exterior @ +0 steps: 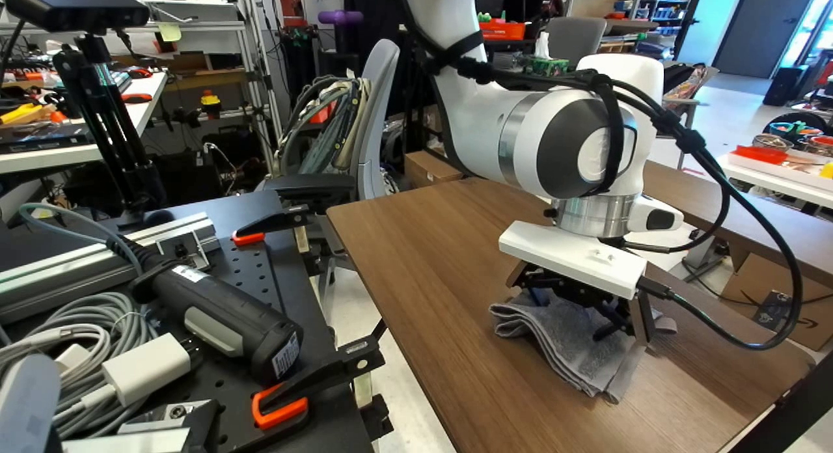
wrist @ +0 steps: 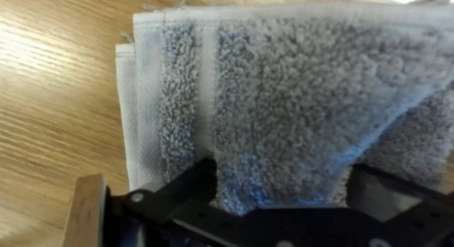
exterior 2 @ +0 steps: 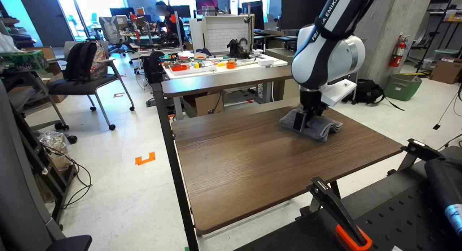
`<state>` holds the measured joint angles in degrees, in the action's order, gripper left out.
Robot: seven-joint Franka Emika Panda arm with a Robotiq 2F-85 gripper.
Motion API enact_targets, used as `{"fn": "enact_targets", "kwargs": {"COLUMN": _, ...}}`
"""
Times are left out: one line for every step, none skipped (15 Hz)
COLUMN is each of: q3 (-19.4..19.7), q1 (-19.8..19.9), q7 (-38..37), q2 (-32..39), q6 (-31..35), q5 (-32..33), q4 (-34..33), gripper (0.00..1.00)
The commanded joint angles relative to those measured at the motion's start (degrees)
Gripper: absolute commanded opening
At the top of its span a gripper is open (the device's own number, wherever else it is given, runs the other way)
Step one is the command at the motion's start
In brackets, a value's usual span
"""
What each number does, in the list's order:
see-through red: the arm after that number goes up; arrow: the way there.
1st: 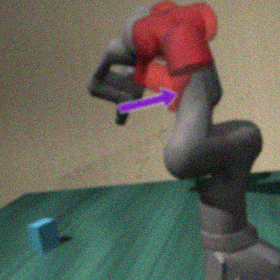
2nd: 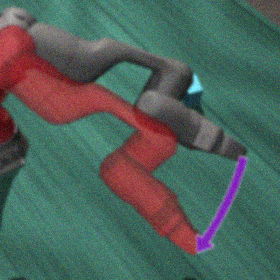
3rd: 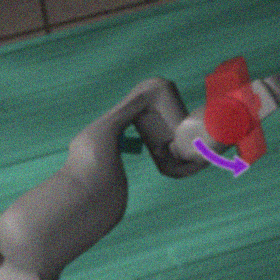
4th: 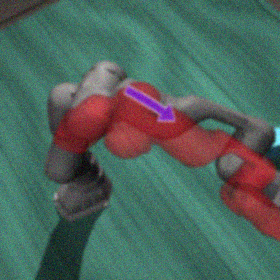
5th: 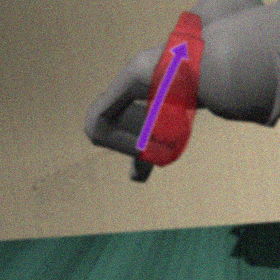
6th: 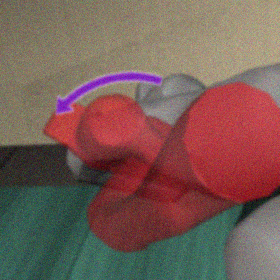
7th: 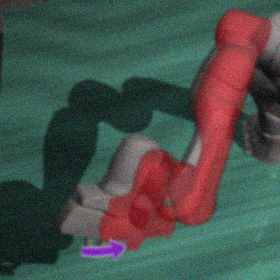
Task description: Move the towel
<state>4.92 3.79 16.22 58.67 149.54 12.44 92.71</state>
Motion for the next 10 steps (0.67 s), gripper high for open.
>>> {"fn": "enact_targets", "kwargs": {"q3": 1.01, "q1": 1.06, "q7": 1.90, "q2": -1.87, "q6": 1.68, "q5": 2.64, "q4": 6.64, "gripper": 1.00}}
{"fn": "enact_targets", "kwargs": {"q3": 1.39, "q1": 1.13, "q7": 2.11, "q2": -2.40, "q6": 2.00, "q5": 3.08, "q4": 7.66, "gripper": 1.00}}
{"fn": "enact_targets", "kwargs": {"q3": 1.54, "q1": 1.31, "q7": 2.42, "q2": -3.04, "q6": 1.99, "q5": 3.37, "q4": 8.78, "gripper": 1.00}}
{"fn": "enact_targets", "kwargs": {"q3": 1.68, "q1": 1.53, "q7": 2.69, "q2": -3.46, "q6": 2.12, "q5": 3.64, "q4": 9.59, "gripper": 1.00}}
{"fn": "enact_targets", "kwargs": {"q3": 1.77, "q1": 1.68, "q7": 2.80, "q2": -3.96, "q6": 2.03, "q5": 3.95, "q4": 10.32, "gripper": 1.00}}
{"fn": "enact_targets", "kwargs": {"q3": 1.72, "q1": 1.92, "q7": 2.90, "q2": -4.39, "q6": 2.22, "q5": 3.98, "q4": 10.82, "gripper": 1.00}}
{"fn": "enact_targets", "kwargs": {"q3": 1.20, "q1": 2.43, "q7": 3.48, "q2": -4.80, "q6": 1.23, "q5": 3.55, "q4": 10.85, "gripper": 1.00}}
{"fn": "enact_targets", "kwargs": {"q3": 0.86, "q1": 2.74, "q7": 4.05, "q2": -5.32, "q6": 0.10, "q5": 3.35, "q4": 11.15, "gripper": 1.00}}
{"fn": "enact_targets", "kwargs": {"q3": 1.08, "q1": 2.50, "q7": 3.94, "q2": -5.83, "q6": 0.08, "q5": 3.50, "q4": 11.67, "gripper": 1.00}}
{"fn": "enact_targets", "kwargs": {"q3": 1.36, "q1": 2.13, "q7": 3.83, "q2": -6.79, "q6": -0.57, "q5": 3.70, "q4": 12.59, "gripper": 1.00}}
